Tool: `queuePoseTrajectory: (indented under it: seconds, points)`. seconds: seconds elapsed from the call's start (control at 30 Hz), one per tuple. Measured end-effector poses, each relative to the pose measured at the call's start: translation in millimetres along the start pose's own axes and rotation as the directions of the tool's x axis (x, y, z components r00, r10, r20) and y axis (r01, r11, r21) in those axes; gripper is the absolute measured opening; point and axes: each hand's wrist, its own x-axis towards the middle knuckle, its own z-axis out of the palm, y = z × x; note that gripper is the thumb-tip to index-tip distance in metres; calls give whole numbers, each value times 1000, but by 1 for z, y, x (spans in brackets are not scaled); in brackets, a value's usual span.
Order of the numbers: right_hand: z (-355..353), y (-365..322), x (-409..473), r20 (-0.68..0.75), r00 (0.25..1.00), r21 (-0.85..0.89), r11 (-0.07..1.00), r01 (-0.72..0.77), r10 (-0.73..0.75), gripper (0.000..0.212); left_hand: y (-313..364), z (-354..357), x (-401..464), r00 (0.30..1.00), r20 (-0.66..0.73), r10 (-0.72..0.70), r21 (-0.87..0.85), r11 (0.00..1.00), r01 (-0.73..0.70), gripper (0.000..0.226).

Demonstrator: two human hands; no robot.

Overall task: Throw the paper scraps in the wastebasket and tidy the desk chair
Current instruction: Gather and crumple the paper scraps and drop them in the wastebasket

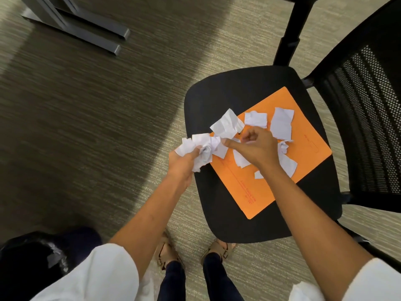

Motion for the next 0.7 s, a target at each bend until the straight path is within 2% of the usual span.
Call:
queuePoseTrajectory:
  seconds: [0.03,0.1,0.17,0.23,0.3,0.4,0.5,0.57,0.7]
  points:
    - [7,-3,5,-15,995,-64,993,99,-100,47,2,-4,3,1000,-13,11,3,1000,-11,33]
    - [24,-5,15,139,970,-214,950,227,-200,59,3,-12,6,999,-38,26,17,1000,-26,30]
    - [41,-4,19,297,927,-371,866,335,-231,78,2,-19,9,995,-83,48,50,998,-44,25]
    - [52,0,21,343,907,-436,814,384,-244,94,1,-27,11,987,-136,91,125,989,-74,22]
    - [56,7,21,357,908,-486,786,381,-220,100,-1,-31,13,976,-163,143,211,971,-107,26]
    - [60,16,18,345,905,-553,726,409,-247,87,-3,-35,17,972,-172,161,276,955,-109,39]
    - [63,17,12,321,910,-537,741,404,-264,71,-5,-37,21,975,-176,136,270,959,-85,55]
    - [64,16,6,328,897,-559,705,437,-296,65,-5,-35,22,974,-183,136,260,962,-86,57]
    - [62,18,0,368,826,-588,581,562,-427,53,-6,-26,22,981,-157,118,241,967,-77,50]
